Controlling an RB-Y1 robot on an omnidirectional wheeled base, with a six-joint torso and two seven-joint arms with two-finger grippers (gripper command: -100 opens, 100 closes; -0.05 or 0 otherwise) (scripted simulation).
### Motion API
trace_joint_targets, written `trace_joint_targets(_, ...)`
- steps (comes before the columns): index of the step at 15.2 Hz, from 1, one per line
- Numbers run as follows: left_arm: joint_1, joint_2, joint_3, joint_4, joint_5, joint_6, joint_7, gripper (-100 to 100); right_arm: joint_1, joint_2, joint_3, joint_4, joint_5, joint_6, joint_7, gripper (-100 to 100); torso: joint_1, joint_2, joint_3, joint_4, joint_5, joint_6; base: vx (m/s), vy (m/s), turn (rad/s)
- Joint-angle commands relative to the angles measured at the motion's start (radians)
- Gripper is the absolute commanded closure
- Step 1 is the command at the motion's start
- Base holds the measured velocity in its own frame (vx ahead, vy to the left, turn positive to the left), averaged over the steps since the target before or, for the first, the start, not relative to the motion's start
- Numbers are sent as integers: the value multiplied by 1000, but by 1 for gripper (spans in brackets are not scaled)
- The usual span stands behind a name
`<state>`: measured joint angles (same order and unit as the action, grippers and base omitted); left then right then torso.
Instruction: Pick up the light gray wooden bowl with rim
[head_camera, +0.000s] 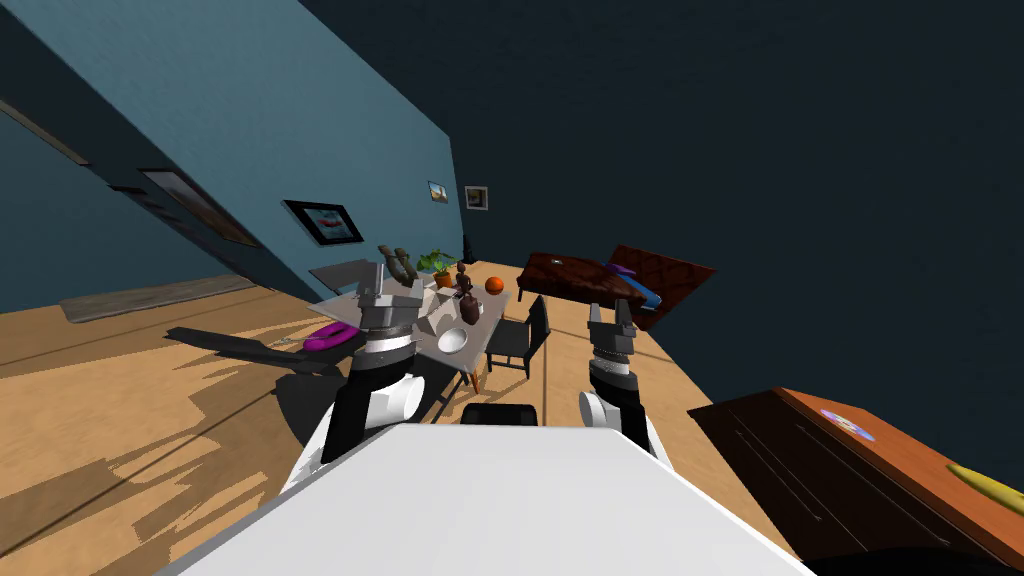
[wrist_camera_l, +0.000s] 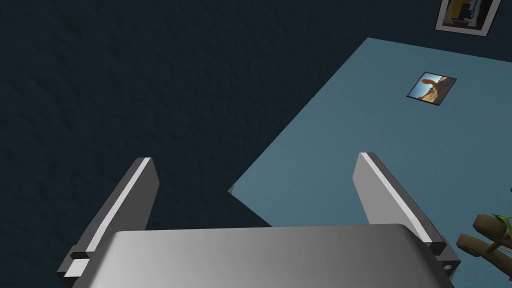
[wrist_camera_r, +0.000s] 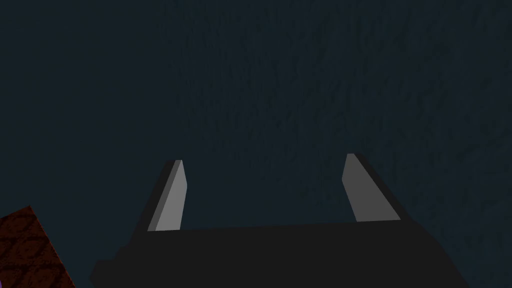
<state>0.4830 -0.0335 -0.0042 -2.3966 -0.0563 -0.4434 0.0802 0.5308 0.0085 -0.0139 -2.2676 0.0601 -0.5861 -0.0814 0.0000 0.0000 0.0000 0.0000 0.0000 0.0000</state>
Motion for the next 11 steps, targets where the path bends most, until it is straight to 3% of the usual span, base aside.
trace_joint_targets(1,-3,43,5,10,2,11,0,-100,0,0,0,0,0,0,0,0,0,0,0,0,0,0,-1,0,-35)
trace_joint_targets(2,-3,43,5,10,2,11,0,-100,0,0,0,0,0,0,0,0,0,0,0,0,0,0,-2,2,-38)
trace_joint_targets(7,-20,157,32,70,11,74,-1,-100,0,0,0,0,0,0,0,0,1,0,0,0,0,0,-7,6,-76)
trace_joint_targets(8,-20,160,32,70,11,74,-1,-100,0,0,0,0,0,0,0,0,1,1,0,0,0,0,-11,11,-92)
trace_joint_targets(10,-33,208,53,117,19,124,-2,-100,0,0,0,0,0,0,0,0,2,1,0,0,0,0,-11,12,-113)
trace_joint_targets(11,-33,208,53,117,19,124,-2,-100,0,0,0,0,0,0,0,0,2,1,0,0,0,0,-13,12,-117)
